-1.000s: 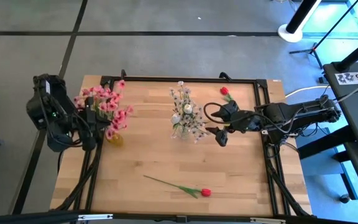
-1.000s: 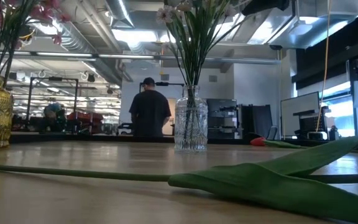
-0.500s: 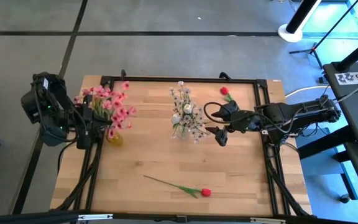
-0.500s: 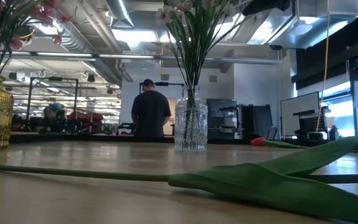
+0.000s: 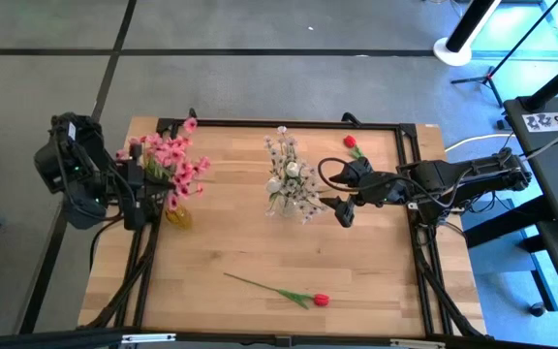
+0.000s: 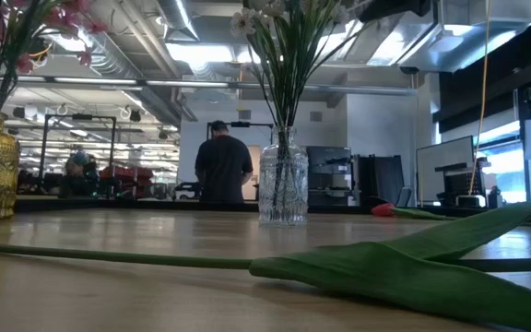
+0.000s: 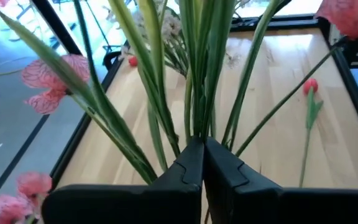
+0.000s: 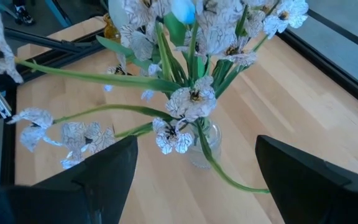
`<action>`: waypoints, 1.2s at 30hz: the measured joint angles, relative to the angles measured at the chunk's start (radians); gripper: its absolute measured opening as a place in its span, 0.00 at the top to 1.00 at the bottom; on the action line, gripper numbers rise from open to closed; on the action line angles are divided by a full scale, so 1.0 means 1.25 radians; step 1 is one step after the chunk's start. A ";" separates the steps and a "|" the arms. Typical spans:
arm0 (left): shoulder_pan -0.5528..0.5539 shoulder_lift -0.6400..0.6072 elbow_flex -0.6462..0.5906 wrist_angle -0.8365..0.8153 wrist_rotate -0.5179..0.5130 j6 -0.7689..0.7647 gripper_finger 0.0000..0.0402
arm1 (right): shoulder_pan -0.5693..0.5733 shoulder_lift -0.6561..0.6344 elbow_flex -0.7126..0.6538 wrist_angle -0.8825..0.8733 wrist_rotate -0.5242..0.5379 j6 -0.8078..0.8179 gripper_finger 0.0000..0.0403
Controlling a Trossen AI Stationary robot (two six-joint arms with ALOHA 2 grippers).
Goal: Sort flowers into vase by color
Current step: Put the pink flowers into the yellow vase
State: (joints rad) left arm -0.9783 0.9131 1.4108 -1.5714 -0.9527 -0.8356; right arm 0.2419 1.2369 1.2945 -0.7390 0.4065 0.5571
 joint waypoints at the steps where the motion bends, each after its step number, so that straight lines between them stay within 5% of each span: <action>1: 0.000 -0.002 -0.009 0.000 -0.002 -0.011 1.00 | 0.000 0.000 0.000 0.005 0.000 0.000 0.19; 18: 0.000 -0.030 -0.151 0.001 -0.081 -0.245 1.00 | 0.000 0.000 0.000 0.016 -0.014 -0.003 0.19; 36: 0.000 -0.076 -0.160 0.000 0.094 -0.163 1.00 | 0.000 0.000 0.000 0.020 -0.039 -0.003 0.19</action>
State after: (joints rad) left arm -0.9783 0.8177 1.2106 -1.5715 -0.8354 -1.0389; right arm 0.2420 1.2369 1.2945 -0.7142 0.3577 0.5533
